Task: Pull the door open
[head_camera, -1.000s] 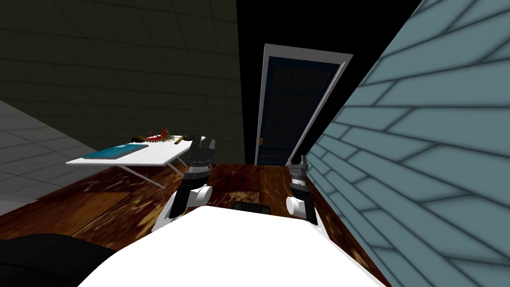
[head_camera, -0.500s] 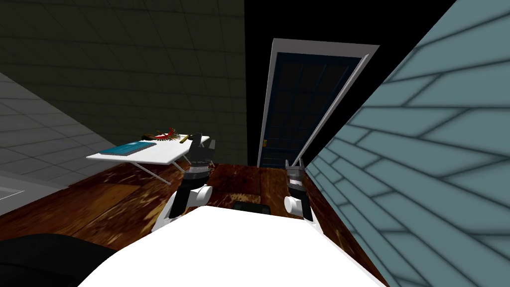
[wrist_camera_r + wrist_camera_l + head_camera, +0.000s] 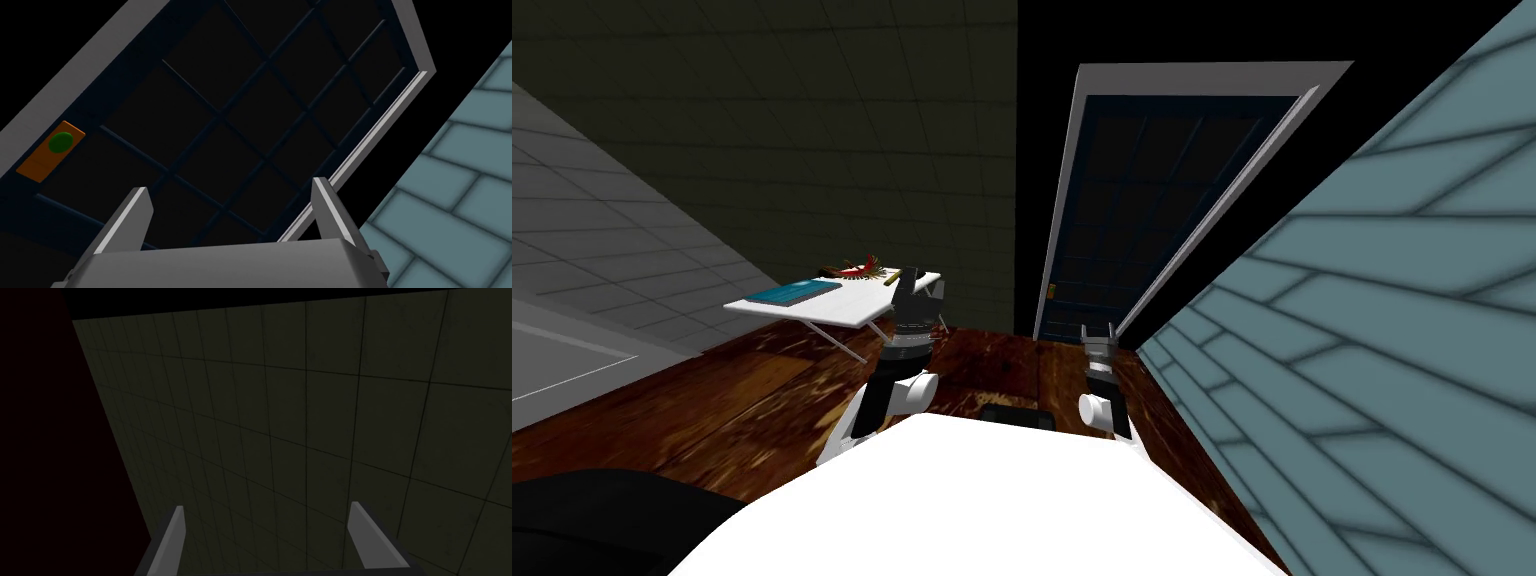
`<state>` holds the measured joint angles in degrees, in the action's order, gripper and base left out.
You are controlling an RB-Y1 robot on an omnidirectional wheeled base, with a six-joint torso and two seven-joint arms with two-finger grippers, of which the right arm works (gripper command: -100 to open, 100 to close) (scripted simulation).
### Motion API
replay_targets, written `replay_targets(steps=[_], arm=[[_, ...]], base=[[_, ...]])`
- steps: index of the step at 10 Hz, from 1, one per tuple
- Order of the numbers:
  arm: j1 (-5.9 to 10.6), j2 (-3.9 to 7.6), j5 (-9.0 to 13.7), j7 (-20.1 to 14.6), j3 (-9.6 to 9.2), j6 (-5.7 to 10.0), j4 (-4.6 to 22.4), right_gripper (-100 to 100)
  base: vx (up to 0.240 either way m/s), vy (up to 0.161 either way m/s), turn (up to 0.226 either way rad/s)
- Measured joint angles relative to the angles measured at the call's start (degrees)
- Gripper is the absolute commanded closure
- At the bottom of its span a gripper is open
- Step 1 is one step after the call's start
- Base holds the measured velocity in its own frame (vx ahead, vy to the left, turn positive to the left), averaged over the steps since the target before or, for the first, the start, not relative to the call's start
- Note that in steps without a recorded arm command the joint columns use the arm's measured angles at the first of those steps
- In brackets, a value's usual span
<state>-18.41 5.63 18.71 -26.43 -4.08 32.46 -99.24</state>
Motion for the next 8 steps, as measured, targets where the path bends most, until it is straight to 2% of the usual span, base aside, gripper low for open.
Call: replay_targets(steps=[1,6,8], arm=[[0.62,0.32,0.94,-1.36,-0.14,0.94,2.17,-100],[3.07,1.43,5.87,-7.94,-0.74,3.67,10.07,-100],[4.89,1.49,7.73,-10.32,-1.05,4.98,14.25,-100]], base=[[0.09,-0.022,0.19],[0.101,-0.018,0.147],[0.095,-0.017,0.138]])
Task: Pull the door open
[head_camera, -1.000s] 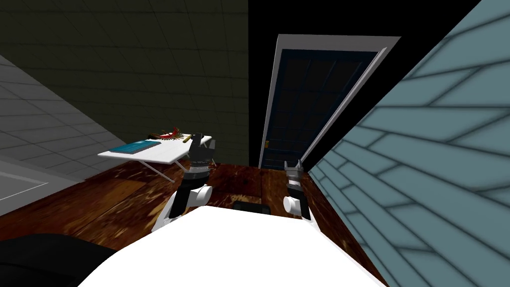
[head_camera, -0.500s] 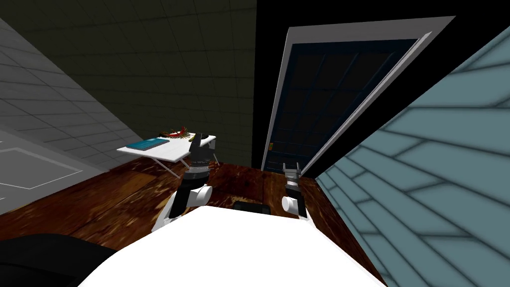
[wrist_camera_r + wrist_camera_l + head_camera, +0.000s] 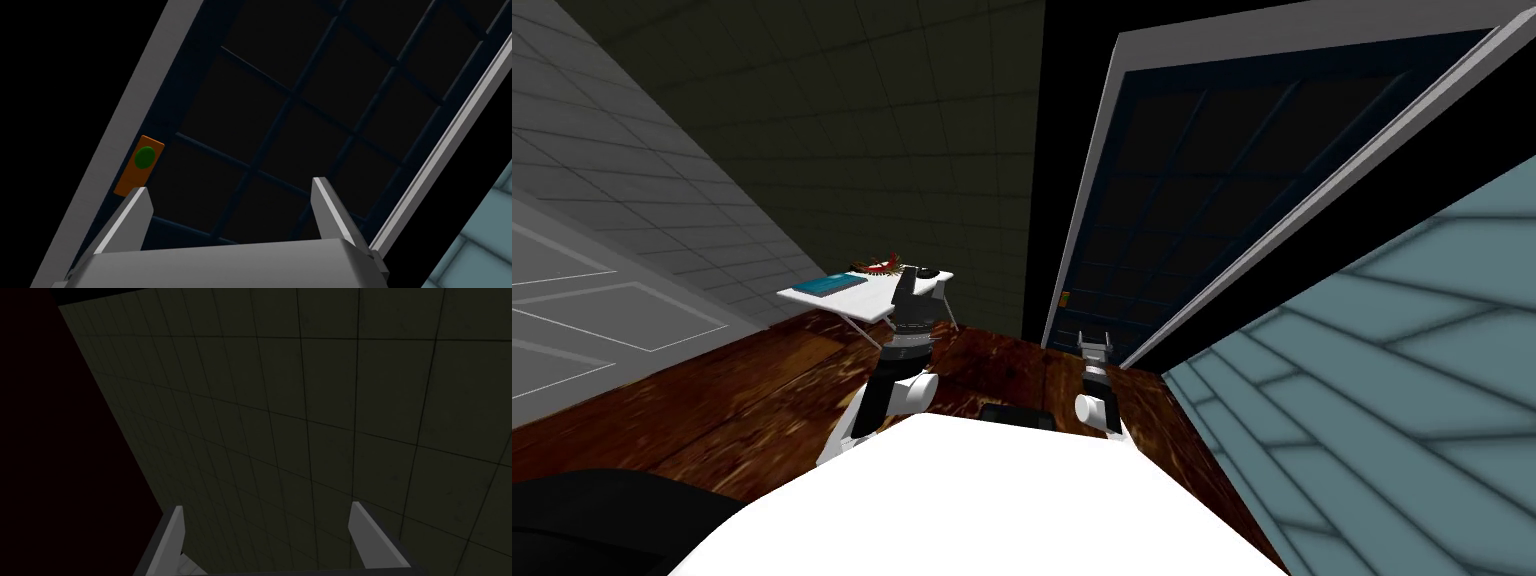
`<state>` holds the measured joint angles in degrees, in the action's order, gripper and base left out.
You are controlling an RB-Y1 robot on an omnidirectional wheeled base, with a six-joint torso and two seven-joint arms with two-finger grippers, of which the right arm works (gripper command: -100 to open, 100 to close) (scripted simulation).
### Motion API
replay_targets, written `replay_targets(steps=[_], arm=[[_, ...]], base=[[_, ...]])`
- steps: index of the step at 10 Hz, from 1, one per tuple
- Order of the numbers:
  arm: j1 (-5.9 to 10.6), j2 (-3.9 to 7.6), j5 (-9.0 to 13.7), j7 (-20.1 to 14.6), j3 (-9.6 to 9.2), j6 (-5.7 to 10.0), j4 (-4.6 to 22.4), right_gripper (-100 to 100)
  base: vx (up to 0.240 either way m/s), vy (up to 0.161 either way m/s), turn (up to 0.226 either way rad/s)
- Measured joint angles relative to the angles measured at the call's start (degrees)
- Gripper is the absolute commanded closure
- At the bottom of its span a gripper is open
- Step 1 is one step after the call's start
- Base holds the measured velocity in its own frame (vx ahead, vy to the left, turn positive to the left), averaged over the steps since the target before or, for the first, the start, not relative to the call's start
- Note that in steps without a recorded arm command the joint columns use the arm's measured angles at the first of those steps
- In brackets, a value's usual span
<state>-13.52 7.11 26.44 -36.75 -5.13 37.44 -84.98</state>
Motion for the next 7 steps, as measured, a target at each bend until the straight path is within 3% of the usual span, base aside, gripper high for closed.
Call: replay_targets(steps=[4,7], arm=[[1.68,0.67,3.84,-5.11,-0.65,2.37,6.21,-100],[2.68,1.04,5.77,-7.89,-1.09,3.86,9.95,-100]], base=[[0.1,-0.03,0.157],[0.059,-0.021,0.093]])
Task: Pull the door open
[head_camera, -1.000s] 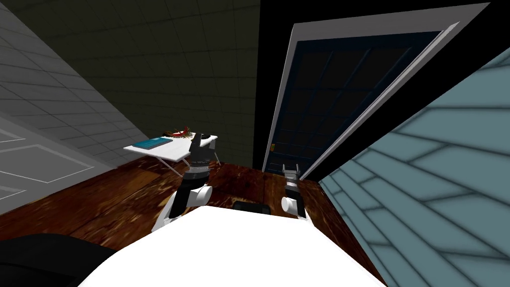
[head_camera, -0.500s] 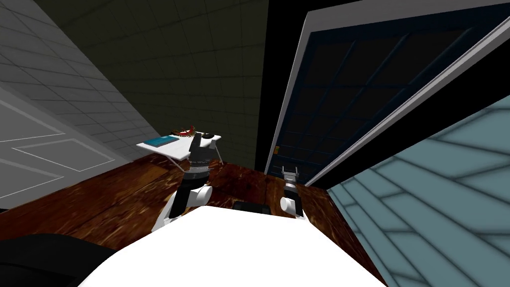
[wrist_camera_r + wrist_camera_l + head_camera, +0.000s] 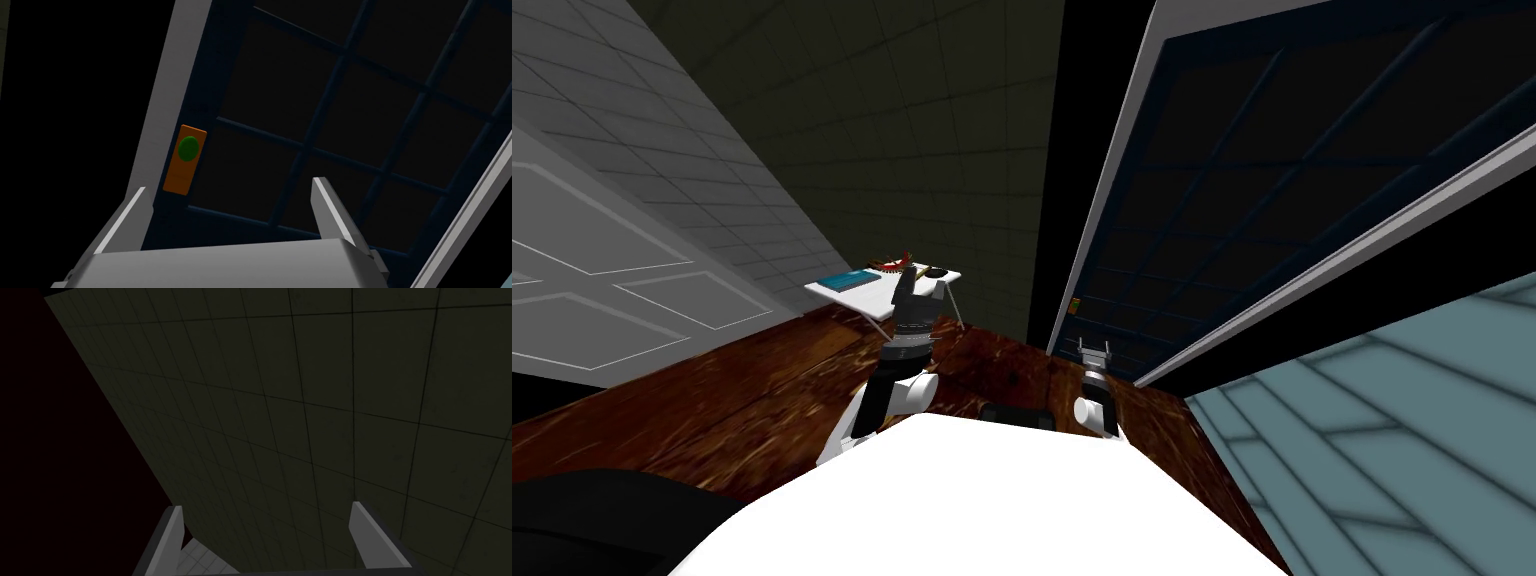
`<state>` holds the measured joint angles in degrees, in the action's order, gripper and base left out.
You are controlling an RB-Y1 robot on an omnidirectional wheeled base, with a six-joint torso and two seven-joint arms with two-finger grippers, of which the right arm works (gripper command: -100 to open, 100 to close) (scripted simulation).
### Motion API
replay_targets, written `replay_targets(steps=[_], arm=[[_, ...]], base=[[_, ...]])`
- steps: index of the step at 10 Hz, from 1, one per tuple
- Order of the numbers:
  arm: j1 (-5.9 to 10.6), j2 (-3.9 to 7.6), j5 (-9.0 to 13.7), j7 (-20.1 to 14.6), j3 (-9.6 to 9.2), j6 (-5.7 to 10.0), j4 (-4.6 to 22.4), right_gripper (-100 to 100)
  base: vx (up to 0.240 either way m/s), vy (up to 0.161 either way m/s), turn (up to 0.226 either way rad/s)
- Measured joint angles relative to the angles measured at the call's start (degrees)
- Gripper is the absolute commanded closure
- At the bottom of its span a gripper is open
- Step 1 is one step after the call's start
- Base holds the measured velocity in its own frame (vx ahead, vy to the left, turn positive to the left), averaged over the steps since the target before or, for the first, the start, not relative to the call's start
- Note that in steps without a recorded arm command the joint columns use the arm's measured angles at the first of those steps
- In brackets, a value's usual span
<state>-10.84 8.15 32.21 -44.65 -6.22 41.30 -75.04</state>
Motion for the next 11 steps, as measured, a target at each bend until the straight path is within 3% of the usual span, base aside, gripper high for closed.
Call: replay_targets(steps=[1,11], arm=[[0.7,0.02,0.72,-1.24,-0.29,1.04,2.22,-100],[5.42,1.33,9.09,-12.4,-1.52,6.1,16.69,-100]], base=[[0.082,-0.043,0.165],[0.091,-0.044,0.132]])
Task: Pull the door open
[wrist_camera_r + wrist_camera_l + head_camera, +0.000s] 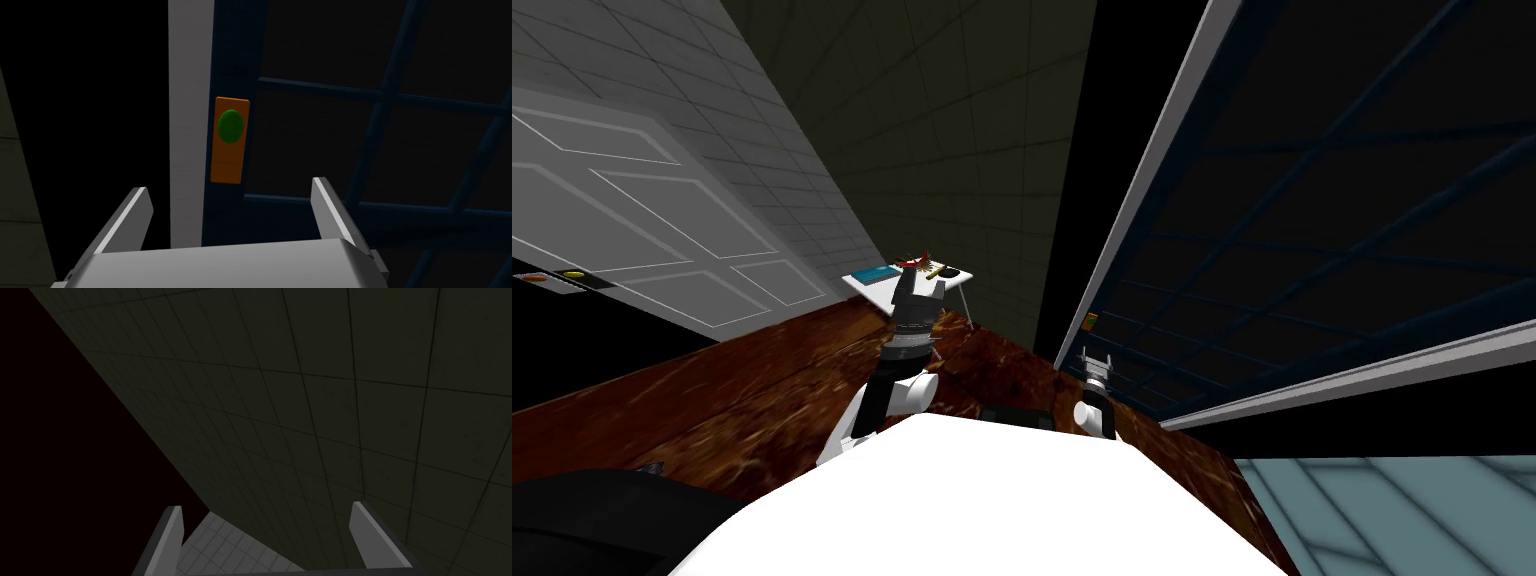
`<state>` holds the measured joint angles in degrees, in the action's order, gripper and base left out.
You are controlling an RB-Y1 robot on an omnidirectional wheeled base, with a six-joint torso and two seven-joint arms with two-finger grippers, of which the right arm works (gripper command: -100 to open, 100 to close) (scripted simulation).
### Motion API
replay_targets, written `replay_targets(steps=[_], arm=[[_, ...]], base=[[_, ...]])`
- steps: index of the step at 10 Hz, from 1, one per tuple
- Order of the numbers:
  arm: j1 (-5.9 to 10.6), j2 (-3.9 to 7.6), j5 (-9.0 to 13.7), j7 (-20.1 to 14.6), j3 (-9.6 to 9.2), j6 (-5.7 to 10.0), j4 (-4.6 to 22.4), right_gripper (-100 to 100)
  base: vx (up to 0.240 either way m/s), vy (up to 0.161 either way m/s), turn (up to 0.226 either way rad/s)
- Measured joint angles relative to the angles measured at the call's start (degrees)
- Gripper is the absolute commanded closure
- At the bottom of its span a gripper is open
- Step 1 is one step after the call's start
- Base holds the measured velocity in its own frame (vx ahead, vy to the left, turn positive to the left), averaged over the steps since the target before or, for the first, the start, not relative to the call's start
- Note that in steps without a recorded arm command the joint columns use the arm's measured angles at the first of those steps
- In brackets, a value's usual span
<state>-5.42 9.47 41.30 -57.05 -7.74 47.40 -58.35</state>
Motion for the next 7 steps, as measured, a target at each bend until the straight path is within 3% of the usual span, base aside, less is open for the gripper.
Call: replay_targets(steps=[4,7], arm=[[1.72,0.3,3.32,-4.19,-0.48,1.94,5.41,-100],[4.0,0.76,5.83,-8.23,-1.02,4.09,11.56,-100]], base=[[0.093,-0.057,0.125],[0.105,-0.07,0.141]])
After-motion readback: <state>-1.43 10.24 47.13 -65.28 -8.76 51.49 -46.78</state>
